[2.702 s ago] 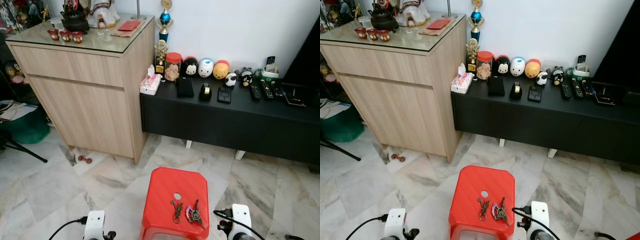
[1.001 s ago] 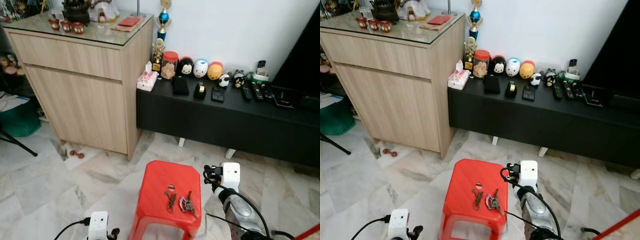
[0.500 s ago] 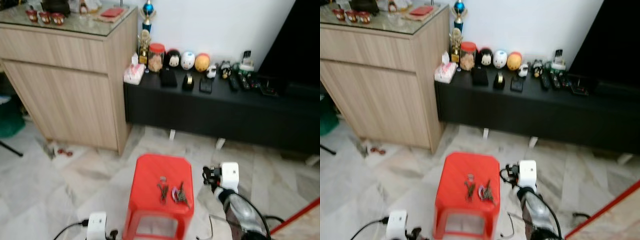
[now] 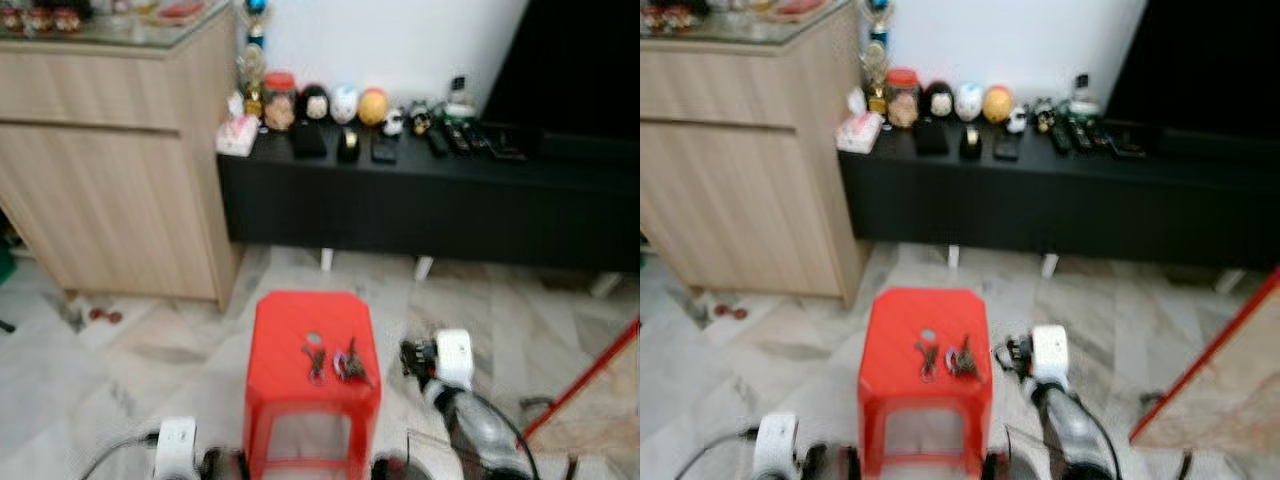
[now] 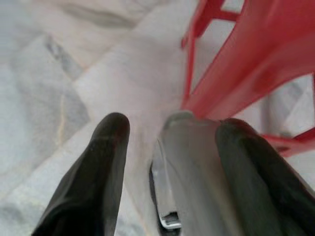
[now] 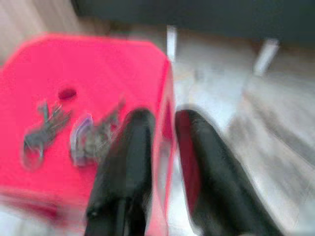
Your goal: Hang keys on a hook
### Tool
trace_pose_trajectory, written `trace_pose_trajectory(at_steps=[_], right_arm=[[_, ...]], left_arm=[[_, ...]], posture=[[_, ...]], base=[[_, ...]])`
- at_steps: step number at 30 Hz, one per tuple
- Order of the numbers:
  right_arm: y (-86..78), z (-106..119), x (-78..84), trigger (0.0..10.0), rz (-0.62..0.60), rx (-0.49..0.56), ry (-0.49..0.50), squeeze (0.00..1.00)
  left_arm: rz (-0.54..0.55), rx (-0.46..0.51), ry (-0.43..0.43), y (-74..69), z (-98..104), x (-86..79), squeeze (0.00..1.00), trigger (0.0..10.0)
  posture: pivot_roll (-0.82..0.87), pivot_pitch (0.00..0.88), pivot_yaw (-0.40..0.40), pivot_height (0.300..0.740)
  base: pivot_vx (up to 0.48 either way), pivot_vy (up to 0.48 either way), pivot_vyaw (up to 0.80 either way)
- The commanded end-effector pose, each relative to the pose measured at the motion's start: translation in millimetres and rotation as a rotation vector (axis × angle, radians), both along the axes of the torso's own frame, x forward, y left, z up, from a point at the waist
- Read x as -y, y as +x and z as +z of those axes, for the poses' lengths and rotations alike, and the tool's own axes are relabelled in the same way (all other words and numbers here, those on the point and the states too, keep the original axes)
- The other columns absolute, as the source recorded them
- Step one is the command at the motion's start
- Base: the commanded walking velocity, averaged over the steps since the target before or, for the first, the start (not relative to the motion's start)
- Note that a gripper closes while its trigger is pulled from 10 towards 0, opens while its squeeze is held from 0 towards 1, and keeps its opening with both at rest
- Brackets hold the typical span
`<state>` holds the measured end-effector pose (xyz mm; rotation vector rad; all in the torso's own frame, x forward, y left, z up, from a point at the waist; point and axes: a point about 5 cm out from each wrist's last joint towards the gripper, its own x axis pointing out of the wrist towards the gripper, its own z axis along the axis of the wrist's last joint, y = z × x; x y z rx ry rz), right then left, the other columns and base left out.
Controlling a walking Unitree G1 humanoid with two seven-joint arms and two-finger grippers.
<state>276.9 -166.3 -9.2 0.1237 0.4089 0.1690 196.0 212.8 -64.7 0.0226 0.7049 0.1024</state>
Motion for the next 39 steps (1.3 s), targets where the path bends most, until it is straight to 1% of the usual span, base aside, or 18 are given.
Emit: trace_pose_trajectory(at_steps=[1,9,12,14,17,18,24,39], right_arm=[[-0.3,0,-4.1,10.0,0.021,-0.005,-0.002,0.00],[-0.9,-1,-4.4,10.0,0.024,-0.010,-0.004,0.00],[-0.5,-1,-5.3,10.0,0.044,-0.012,-0.011,0.00],[-0.4,0,-5.5,10.0,0.047,-0.007,-0.011,0.00],[-2.7,-5,-16.8,10.0,0.053,-0.032,0.013,0.00],[-2.7,-5,-18.0,10.0,0.052,-0.033,0.018,0.00],[-3.1,-5,-18.6,10.0,0.052,-0.037,0.015,0.00],[-6.4,-10,-19.4,10.0,0.034,-0.066,0.023,0.00]], left_arm=[[-0.001,-0.193,-0.032,-42.9,-25,7.1,0.00,10.0],[-0.002,-0.198,-0.036,-44.0,-26,7.0,0.00,10.0],[0.000,-0.197,-0.039,-44.7,-26,6.9,0.00,10.0],[0.000,-0.197,-0.039,-44.8,-26,7.0,0.00,10.0],[0.000,-0.199,-0.038,-45.1,-26,6.9,0.00,10.0],[-0.001,-0.200,-0.037,-45.2,-26,7.0,0.00,10.0],[-0.005,-0.203,-0.038,-44.7,-26,8.1,0.00,10.0],[-0.015,-0.207,-0.058,-46.6,-28,10.7,0.00,10.0]], posture=[[0.03,0.042,-0.113,0.619],[0.03,0.046,-0.112,0.619],[0.03,0.049,-0.111,0.619],[0.03,0.050,-0.110,0.619],[0.03,0.050,-0.111,0.619],[0.03,0.050,-0.111,0.619],[0.03,0.048,-0.112,0.619],[0.02,0.055,-0.111,0.619]], base=[[0.000,0.000,0.00],[0.000,0.000,0.00],[0.000,0.000,0.00],[0.000,0.000,0.57],[0.000,0.000,0.80],[0.000,0.000,0.80],[0.000,0.000,0.76],[0.000,0.000,0.00]])
